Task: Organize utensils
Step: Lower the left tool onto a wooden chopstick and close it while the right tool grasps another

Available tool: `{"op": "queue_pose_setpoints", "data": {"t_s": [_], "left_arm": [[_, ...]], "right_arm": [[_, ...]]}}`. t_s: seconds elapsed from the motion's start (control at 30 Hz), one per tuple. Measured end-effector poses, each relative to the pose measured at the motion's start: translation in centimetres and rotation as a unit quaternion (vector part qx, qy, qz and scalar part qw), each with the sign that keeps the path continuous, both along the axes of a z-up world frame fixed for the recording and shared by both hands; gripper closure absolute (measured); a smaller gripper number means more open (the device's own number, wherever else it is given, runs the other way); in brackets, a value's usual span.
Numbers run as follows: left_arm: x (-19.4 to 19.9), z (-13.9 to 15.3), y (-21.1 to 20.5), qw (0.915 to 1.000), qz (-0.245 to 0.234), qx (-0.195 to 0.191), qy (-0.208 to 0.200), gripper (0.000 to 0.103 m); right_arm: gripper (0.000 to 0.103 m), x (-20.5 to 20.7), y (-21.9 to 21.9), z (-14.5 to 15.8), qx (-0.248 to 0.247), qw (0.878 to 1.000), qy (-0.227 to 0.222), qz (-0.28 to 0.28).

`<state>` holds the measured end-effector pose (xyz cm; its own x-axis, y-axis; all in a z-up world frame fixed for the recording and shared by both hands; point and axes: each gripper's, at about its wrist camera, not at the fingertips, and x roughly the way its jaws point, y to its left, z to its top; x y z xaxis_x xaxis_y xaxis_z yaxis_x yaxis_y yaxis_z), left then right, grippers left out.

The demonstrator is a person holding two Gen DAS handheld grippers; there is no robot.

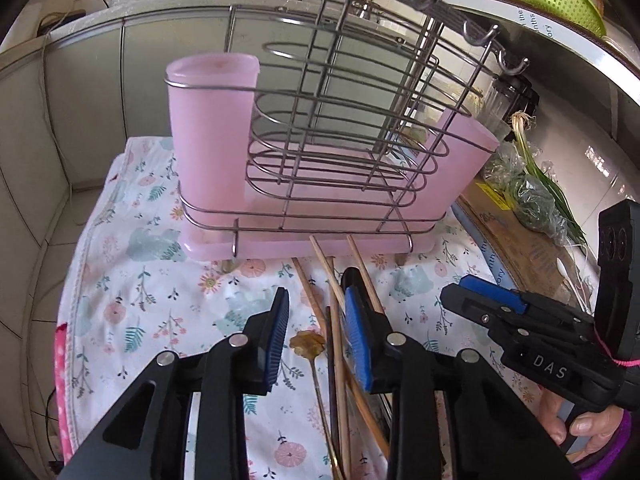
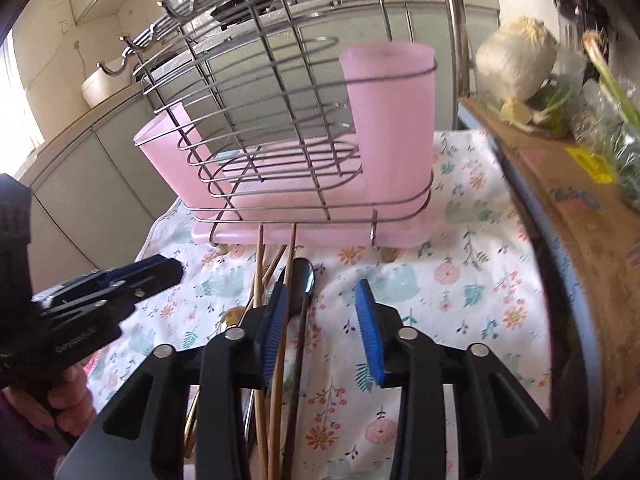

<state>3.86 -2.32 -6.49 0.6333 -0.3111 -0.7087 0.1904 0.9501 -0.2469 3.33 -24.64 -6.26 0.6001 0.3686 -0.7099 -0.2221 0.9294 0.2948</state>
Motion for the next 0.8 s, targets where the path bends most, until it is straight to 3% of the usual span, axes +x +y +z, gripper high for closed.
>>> {"op": "queue_pose_setpoints", "data": {"t_s": [0.13, 0.43, 0.8], "left_arm": [[1.7, -1.4, -1.1, 0.9995, -0.007, -0.011, 0.029, 0.078], [5.0, -4.1, -2.6, 0.9966, 0.000, -0.032, 0.076, 0.080], [7.3, -5.1, -2.5, 0.9927, 0.015, -0.059, 0.105, 0.090]], "right_arm": [[0.081, 0.8, -0.6, -1.1, 0.040, 0.999, 0.028, 0.012], [0.081, 3.5, -0.2, -2.4, 0.095, 0.992, 0.072, 0.035], [0.081, 5.1, 2.3, -4.3, 0.082, 0.989, 0.108, 0.058]]}}
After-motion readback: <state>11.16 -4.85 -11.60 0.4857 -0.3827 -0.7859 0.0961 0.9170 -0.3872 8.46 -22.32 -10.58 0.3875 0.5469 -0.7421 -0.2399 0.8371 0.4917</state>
